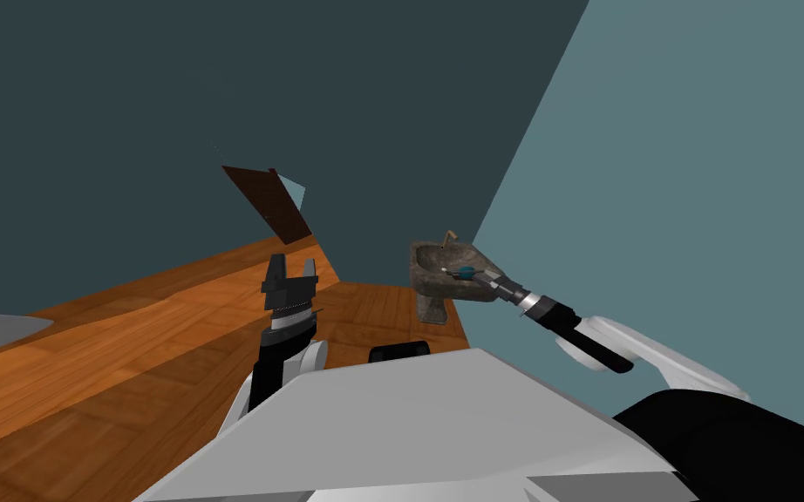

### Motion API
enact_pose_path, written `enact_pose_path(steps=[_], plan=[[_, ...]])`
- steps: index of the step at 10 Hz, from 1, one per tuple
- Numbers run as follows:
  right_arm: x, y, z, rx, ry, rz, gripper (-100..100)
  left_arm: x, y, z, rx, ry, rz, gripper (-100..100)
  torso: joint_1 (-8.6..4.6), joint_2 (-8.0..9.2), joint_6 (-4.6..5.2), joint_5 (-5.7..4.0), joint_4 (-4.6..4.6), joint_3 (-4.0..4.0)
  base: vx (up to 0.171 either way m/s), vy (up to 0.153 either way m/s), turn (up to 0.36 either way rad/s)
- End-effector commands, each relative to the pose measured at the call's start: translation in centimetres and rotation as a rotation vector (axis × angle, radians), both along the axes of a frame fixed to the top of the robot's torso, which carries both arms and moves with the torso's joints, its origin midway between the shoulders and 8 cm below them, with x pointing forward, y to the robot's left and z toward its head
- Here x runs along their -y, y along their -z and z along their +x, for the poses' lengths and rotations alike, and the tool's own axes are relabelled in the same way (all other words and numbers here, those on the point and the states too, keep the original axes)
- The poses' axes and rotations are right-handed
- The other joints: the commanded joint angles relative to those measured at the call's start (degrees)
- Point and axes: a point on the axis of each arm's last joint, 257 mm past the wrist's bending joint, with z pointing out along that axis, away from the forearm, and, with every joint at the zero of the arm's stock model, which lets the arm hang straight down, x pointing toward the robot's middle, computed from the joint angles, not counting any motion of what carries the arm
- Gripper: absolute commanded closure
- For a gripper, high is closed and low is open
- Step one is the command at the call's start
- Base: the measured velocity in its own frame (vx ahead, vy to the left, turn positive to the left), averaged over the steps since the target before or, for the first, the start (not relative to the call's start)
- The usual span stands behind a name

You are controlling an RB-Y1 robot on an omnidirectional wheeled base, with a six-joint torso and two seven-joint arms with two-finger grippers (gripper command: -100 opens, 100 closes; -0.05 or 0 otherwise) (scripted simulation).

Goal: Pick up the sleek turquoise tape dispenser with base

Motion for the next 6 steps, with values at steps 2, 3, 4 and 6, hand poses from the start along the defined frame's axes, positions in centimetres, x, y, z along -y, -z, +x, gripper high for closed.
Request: enact_pose_path(steps=[2, 3, 4, 6], plan=[[1.0, 0.7, 0.2, -0.040, -0.026, -0.113, -100, 0.0, 0.0, 0.0, 0.000, 0.000, 0.000, 0, 0.01, -0.01, 0.00, 0.00, 0.00, 0.00, 0.031, 0.061, -0.005], [2.2, 1.6, 0.0, -0.068, -0.029, -0.184, -100, 0.0, 0.0, 0.0, 0.000, 0.000, 0.000, 0, -0.02, -0.02, 0.00, 0.00, 0.00, -0.01, 0.052, 0.064, -0.005], [2.0, 1.4, 0.3, -0.073, -0.047, -0.205, -100, 0.0, 0.0, 0.0, 0.000, 0.000, 0.000, 0, -0.01, -0.08, 0.00, -0.01, -0.02, -0.04, 0.036, 0.051, -0.007], [3.0, 2.0, 0.3, -0.106, -0.071, -0.298, -100, 0.0, 0.0, 0.0, 0.000, 0.000, 0.000, 0, -0.04, -0.05, 0.01, -0.02, -0.01, -0.03, 0.039, 0.052, -0.007]])
